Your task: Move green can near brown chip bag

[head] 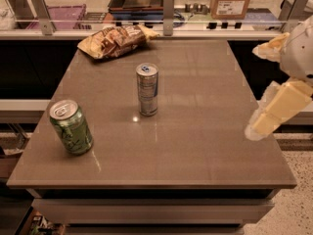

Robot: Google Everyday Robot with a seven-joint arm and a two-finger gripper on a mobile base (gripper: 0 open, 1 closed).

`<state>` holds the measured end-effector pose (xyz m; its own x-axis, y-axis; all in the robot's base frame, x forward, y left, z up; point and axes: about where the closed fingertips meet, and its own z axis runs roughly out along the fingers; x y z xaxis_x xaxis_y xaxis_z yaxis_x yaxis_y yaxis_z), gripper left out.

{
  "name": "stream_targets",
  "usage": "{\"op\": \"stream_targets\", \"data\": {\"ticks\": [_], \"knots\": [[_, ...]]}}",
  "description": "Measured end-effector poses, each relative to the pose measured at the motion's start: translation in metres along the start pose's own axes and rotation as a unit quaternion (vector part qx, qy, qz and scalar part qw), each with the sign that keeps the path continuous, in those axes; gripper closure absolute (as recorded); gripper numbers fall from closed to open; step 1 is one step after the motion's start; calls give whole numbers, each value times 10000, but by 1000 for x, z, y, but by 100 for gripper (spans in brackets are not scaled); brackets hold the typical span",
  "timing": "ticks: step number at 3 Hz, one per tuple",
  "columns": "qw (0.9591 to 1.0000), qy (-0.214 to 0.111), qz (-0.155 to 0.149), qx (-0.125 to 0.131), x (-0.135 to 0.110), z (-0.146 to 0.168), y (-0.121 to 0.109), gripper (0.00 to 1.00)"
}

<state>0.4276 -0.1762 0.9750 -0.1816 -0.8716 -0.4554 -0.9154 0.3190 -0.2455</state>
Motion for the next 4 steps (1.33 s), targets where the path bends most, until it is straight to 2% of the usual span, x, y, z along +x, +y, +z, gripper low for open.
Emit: {"op": "stream_targets", "data": {"ticks": [1,2,3,4], "knots": [[9966,-820,-12,-91,-23,17,19,0],[9857,-1660,-41,-271,-51,34,36,0],[9704,-2363,-4,-506,-80,46,53,0],[9516,-2971,-96,-777,-104,60,69,0]]}}
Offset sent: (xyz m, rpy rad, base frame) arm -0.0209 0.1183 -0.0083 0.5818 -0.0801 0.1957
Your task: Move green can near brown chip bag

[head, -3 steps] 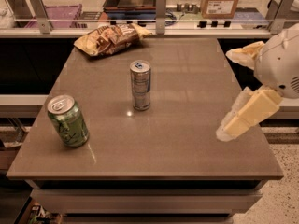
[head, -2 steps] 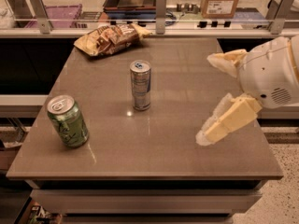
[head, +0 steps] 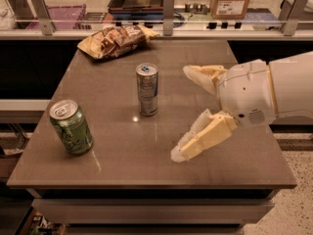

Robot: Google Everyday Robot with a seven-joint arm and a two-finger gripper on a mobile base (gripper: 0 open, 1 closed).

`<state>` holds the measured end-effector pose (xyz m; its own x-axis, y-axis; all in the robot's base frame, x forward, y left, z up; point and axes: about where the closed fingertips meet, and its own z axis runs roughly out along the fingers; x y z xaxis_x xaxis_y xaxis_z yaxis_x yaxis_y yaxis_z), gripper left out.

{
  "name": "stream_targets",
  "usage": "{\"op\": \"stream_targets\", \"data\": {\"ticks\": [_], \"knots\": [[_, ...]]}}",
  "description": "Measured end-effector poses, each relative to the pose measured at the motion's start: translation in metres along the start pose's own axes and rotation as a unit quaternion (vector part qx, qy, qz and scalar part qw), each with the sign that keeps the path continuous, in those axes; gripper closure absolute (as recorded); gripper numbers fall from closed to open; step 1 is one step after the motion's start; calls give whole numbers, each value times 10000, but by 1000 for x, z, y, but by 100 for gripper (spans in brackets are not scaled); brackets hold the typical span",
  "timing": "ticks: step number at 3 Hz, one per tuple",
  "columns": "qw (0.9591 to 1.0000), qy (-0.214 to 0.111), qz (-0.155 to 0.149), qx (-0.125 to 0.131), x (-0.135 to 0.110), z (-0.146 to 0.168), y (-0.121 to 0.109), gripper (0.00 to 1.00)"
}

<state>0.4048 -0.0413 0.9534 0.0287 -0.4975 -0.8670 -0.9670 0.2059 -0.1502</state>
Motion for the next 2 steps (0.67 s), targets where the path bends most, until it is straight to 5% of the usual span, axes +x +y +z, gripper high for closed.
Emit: {"op": "stream_targets", "data": {"ticks": [2], "knots": [[9989,-342,-216,-229,-12,19,9,0]]}}
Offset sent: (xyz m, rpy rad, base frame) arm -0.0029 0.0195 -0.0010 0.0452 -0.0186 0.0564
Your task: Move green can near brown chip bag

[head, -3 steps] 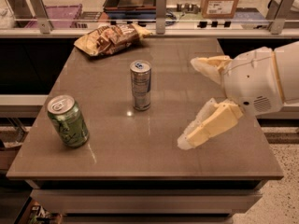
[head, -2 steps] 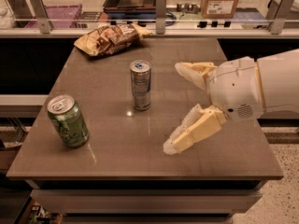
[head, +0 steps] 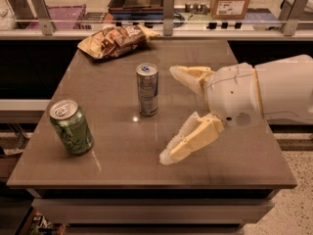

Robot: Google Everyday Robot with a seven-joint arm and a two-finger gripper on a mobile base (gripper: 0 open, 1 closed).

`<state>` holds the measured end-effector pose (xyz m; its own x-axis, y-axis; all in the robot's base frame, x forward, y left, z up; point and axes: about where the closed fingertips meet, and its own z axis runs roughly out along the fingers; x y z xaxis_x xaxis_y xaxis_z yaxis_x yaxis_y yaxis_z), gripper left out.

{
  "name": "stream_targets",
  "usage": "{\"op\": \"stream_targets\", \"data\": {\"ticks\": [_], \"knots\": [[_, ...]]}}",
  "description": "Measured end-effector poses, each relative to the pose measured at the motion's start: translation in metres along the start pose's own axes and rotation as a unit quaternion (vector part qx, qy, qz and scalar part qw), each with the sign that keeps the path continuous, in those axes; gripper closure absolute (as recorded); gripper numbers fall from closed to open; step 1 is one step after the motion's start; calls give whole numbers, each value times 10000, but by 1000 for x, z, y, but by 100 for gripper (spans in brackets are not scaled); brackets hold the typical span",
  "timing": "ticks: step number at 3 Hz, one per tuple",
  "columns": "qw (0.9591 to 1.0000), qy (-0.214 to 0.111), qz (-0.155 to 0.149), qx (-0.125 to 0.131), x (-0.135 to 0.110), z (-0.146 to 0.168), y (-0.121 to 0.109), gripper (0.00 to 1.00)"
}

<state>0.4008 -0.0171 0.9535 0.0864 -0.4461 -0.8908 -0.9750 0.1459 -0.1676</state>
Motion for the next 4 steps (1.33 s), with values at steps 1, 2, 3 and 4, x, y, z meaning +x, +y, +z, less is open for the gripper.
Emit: {"op": "stream_targets", "data": {"ticks": [1,2,3,4], "knots": [[10000,59,24,76,-1,-4,-2,0],[9999,61,26,79,-1,-4,-2,0],[9999,-147,51,-29,2,23,3,0],[9989,-428,77,-187,1,53,10,0]]}}
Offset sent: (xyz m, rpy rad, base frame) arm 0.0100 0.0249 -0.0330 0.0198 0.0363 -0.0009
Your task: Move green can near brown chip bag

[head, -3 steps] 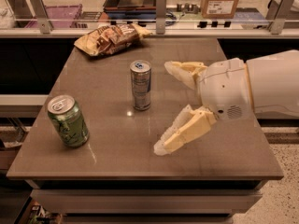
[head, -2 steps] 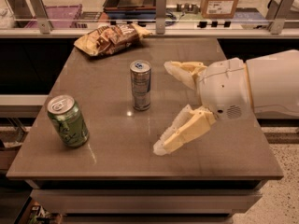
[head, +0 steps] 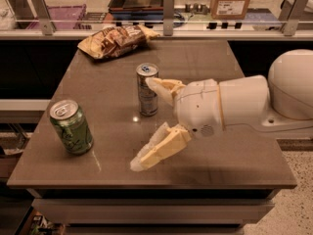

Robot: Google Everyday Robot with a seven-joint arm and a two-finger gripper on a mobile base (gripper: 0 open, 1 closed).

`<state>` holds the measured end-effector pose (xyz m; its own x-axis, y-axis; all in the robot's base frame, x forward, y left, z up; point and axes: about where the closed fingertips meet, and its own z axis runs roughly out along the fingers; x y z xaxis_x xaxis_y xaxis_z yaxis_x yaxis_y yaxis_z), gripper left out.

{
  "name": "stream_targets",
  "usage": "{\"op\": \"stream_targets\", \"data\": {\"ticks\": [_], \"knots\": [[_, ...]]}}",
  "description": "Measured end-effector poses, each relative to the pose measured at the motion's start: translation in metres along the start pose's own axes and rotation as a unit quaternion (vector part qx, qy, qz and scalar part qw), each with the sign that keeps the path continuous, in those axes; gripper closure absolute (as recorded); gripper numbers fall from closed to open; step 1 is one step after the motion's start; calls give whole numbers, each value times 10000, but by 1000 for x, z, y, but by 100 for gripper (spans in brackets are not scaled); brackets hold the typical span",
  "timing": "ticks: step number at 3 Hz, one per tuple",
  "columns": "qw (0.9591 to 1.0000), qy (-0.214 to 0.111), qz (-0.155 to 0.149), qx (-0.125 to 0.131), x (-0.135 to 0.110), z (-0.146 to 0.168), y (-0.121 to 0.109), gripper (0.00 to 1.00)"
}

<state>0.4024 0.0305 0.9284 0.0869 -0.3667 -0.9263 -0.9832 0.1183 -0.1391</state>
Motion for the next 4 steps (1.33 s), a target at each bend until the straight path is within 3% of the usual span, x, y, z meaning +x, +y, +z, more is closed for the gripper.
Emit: {"op": "stream_targets", "data": {"ticks": [1,3,4], "knots": [[9998,-184,15,-84,2,26,3,0],[9996,-253,-18,115,0,68,3,0],[9991,-430,-18,52,1,94,1,0]]}}
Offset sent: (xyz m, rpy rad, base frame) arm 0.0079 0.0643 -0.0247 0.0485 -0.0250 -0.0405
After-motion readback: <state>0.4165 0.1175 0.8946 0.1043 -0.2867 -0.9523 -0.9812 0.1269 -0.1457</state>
